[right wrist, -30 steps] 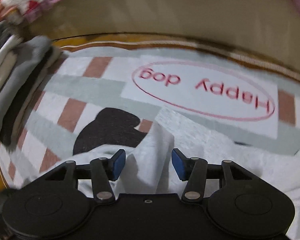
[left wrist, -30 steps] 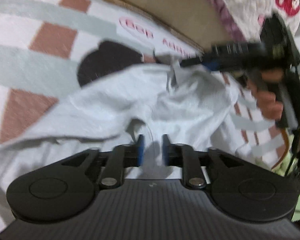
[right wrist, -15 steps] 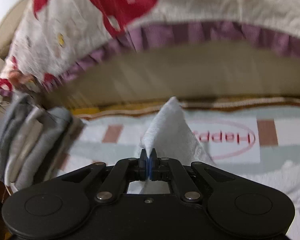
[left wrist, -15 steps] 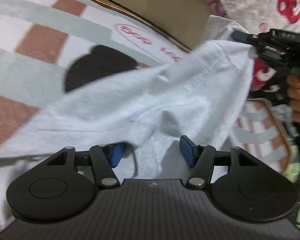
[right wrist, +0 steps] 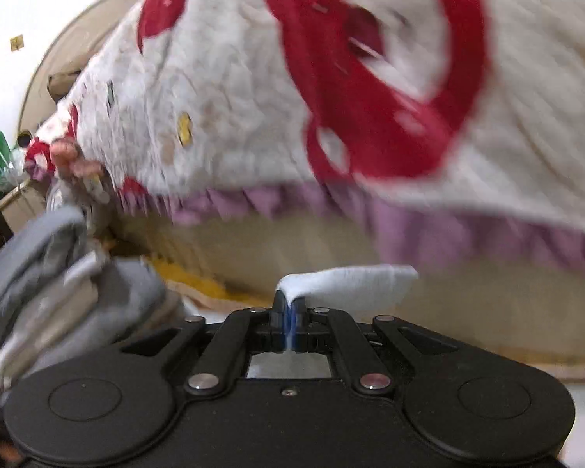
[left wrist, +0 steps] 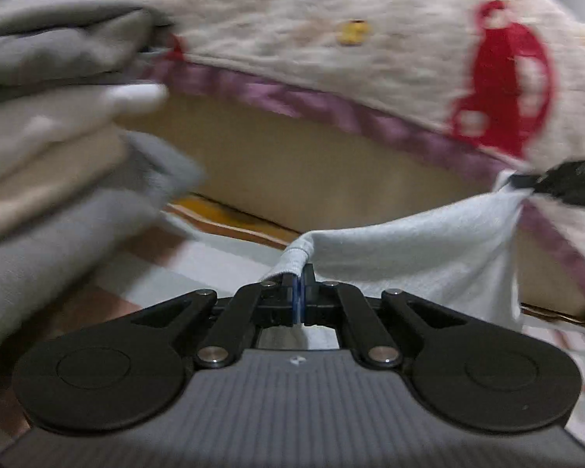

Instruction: Fold clothes

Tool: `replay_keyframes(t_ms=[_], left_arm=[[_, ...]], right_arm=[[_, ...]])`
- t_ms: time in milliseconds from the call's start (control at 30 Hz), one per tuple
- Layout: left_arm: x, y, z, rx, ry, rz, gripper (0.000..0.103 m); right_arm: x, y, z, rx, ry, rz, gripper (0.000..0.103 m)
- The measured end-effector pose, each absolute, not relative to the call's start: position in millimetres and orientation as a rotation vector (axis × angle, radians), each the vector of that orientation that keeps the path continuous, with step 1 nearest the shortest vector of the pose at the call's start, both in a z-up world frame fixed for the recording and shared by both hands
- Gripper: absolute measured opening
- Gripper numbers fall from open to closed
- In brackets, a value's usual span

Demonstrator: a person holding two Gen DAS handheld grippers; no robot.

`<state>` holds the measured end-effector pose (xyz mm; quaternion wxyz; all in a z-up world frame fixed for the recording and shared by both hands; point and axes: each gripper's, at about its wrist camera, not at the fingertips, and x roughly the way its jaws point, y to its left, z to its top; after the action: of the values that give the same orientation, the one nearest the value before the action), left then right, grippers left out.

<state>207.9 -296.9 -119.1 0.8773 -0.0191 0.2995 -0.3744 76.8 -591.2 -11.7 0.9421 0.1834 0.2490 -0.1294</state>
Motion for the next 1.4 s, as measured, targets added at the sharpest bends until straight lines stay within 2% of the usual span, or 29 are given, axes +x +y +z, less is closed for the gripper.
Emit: replay_keyframes(t_ms=[33, 67, 167, 267, 400, 633, 800, 900, 933, 967, 1100, 1133, 1267, 1400], left_arm=[[217.4, -299.8, -131.3, -0.009, 0.647, -0.731, 0.0], [226.1, -302.5, -146.1, 0.028, 0.676, -0.683, 0.0], [244.2, -307.1, -186.6, 0.15, 0.725, -0.569, 0.001], [250.6, -296.6, -204.1, 0.149, 0.753, -0.559, 0.001], [256.7, -292.8, -196.4, 0.085, 0.784, -0.55, 0.001], [253.1, -289.2, -179.9, 0.131, 0.803, -0.487, 0.008], [246.1, -289.0, -157.3, 0.111, 0.781, -0.561, 0.01], [241.1, -304.9, -151.0, 0.075, 0.801, -0.725, 0.023], [241.7, -313.6, -151.4, 0.067, 0.811, -0.778, 0.035], [242.2, -323.2, -152.0, 0.086, 0.808, -0.82, 0.041], [256.3, -371.2, -160.1, 0.31, 0.719, -0.902, 0.043], [266.2, -380.8, -163.8, 0.326, 0.73, -0.915, 0.047], [304.2, -408.7, -181.7, 0.299, 0.833, -0.949, 0.05], [320.4, -429.8, -202.1, 0.302, 0.91, -1.038, 0.06]], right_arm=[[87.2, -591.0, -12.9, 0.353, 0.519, -0.277, 0.031], [97.6, -590.8, -14.1, 0.333, 0.531, -0.29, 0.035], [96.6, -594.5, -26.9, 0.294, 0.587, -0.316, 0.034], [54.1, -615.5, -55.9, 0.299, 0.692, -0.364, 0.034], [-30.5, -660.8, -89.4, 0.303, 0.781, -0.523, 0.035], [-170.8, -736.4, -120.8, 0.594, 0.761, -0.772, 0.039], [-217.1, -762.8, -138.0, 0.72, 0.745, -0.804, 0.046], [-225.0, -772.7, -152.3, 0.793, 0.731, -0.799, 0.054], [-226.4, -776.6, -157.6, 0.814, 0.728, -0.799, 0.054], [-227.6, -780.4, -163.0, 0.829, 0.728, -0.798, 0.054], [-220.5, -788.5, -180.4, 0.839, 0.733, -0.762, 0.054], [-220.0, -788.6, -183.2, 0.853, 0.726, -0.74, 0.054], [-214.1, -784.4, -190.6, 0.836, 0.748, -0.682, 0.055], [-206.5, -776.2, -193.4, 0.744, 0.811, -0.657, 0.055]])
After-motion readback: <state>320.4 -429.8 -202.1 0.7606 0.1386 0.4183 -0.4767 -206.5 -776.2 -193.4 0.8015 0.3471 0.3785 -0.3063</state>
